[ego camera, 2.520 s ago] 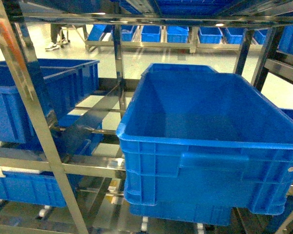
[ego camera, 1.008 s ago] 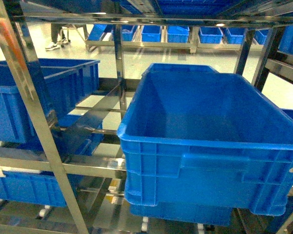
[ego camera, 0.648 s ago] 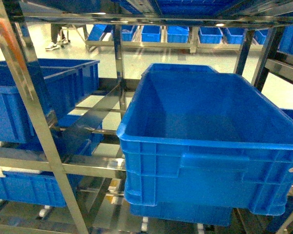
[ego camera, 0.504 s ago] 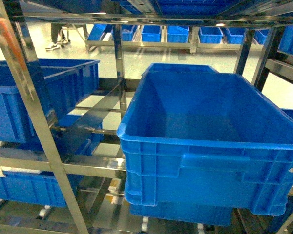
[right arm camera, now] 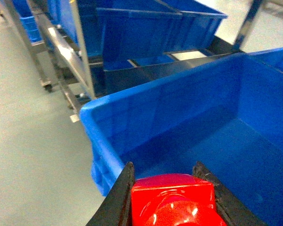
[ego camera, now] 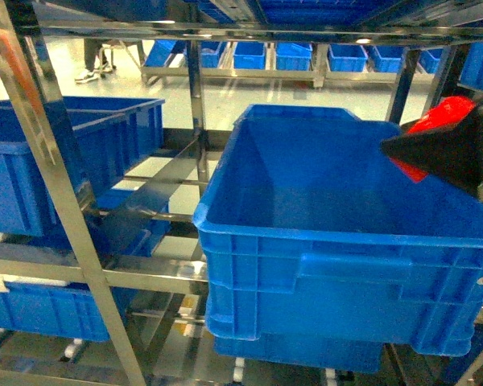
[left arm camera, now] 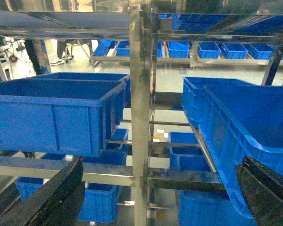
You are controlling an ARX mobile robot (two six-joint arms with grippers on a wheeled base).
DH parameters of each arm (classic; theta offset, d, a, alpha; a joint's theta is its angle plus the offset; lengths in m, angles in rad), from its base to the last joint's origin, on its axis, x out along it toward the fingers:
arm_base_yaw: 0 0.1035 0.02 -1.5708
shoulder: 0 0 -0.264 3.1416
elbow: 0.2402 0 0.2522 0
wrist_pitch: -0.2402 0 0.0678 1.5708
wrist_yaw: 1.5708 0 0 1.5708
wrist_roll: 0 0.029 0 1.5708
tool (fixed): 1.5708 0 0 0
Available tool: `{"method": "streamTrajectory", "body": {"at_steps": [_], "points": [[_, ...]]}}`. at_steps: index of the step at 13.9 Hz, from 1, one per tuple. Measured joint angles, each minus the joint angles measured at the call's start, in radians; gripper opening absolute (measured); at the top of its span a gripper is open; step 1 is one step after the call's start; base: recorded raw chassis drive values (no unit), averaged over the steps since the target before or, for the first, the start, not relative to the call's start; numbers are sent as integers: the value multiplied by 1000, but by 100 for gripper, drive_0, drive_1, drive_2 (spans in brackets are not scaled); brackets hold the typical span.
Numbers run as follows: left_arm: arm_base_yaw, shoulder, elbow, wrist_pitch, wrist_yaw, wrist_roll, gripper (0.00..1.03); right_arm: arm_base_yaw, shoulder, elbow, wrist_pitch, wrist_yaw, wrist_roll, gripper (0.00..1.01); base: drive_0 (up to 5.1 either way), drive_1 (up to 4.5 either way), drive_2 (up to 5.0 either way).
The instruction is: Pick red block from blue box to shelf
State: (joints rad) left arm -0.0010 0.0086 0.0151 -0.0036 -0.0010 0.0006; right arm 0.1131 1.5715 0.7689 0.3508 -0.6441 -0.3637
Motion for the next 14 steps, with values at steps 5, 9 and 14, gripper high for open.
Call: {"method": "streamTrajectory", "body": {"at_steps": [5, 9, 14], "points": [[0, 0, 0, 0, 0, 0, 98, 11, 201, 76, 87, 13, 11, 28, 0, 0, 0], [0, 0, 0, 0, 0, 0, 98, -116, 214, 103, 78, -29, 33, 28, 0, 0, 0], [0, 0, 0, 0, 0, 0, 98, -275, 305, 180, 45, -74, 39, 28, 0, 0, 0]]}}
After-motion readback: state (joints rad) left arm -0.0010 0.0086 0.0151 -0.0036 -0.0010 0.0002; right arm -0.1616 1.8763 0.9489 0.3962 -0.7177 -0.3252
